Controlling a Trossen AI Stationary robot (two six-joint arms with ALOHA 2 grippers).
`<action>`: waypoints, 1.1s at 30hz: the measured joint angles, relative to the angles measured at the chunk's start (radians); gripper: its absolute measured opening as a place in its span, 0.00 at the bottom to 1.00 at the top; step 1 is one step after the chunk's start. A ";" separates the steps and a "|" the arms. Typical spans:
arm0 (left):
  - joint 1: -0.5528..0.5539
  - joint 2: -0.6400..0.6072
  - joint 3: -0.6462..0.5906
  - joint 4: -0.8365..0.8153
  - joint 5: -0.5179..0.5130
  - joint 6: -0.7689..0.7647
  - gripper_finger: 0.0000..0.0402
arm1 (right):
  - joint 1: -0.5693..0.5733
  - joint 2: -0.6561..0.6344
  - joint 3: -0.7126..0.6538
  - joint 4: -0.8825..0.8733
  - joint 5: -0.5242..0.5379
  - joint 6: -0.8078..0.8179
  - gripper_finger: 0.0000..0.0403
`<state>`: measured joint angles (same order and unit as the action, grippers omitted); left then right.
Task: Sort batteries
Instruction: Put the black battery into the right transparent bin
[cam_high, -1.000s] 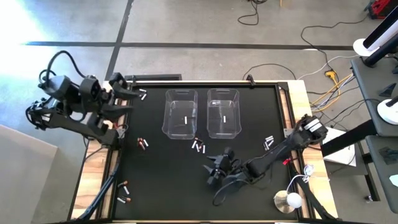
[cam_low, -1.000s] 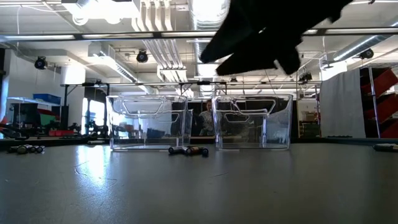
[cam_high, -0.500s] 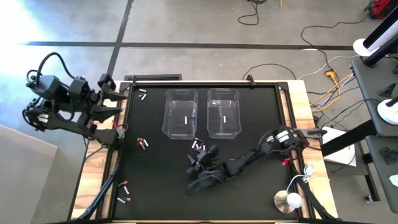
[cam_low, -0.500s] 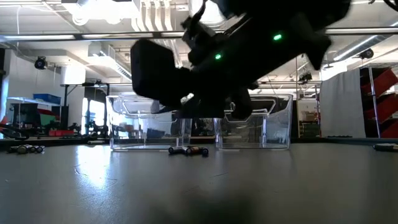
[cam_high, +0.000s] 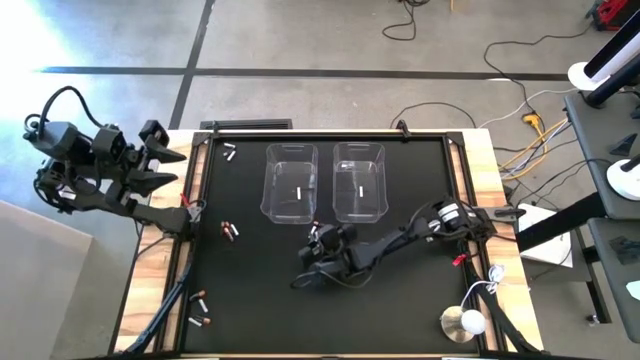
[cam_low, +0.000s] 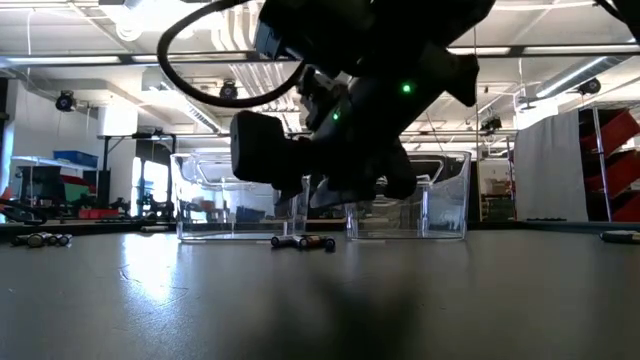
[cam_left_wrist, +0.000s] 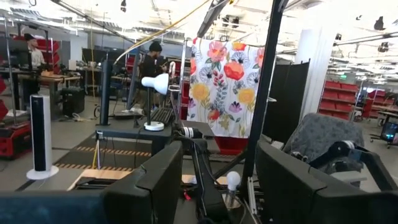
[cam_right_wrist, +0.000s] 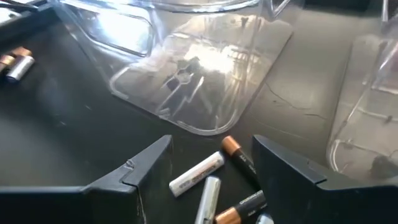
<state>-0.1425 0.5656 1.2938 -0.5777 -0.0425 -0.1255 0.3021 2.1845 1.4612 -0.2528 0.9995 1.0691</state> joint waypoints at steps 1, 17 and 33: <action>0.000 0.000 0.000 -0.001 0.000 0.002 0.45 | -0.008 0.000 -0.001 -0.001 -0.007 0.000 0.52; 0.000 0.004 0.000 -0.033 0.000 0.020 0.45 | -0.087 0.014 -0.014 -0.006 -0.120 -0.005 0.52; 0.000 -0.002 0.000 -0.054 0.000 0.013 0.45 | -0.043 0.016 -0.014 -0.028 -0.226 0.007 0.52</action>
<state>-0.1425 0.5632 1.2938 -0.6315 -0.0422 -0.1127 0.2590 2.2001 1.4475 -0.2811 0.7734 1.0760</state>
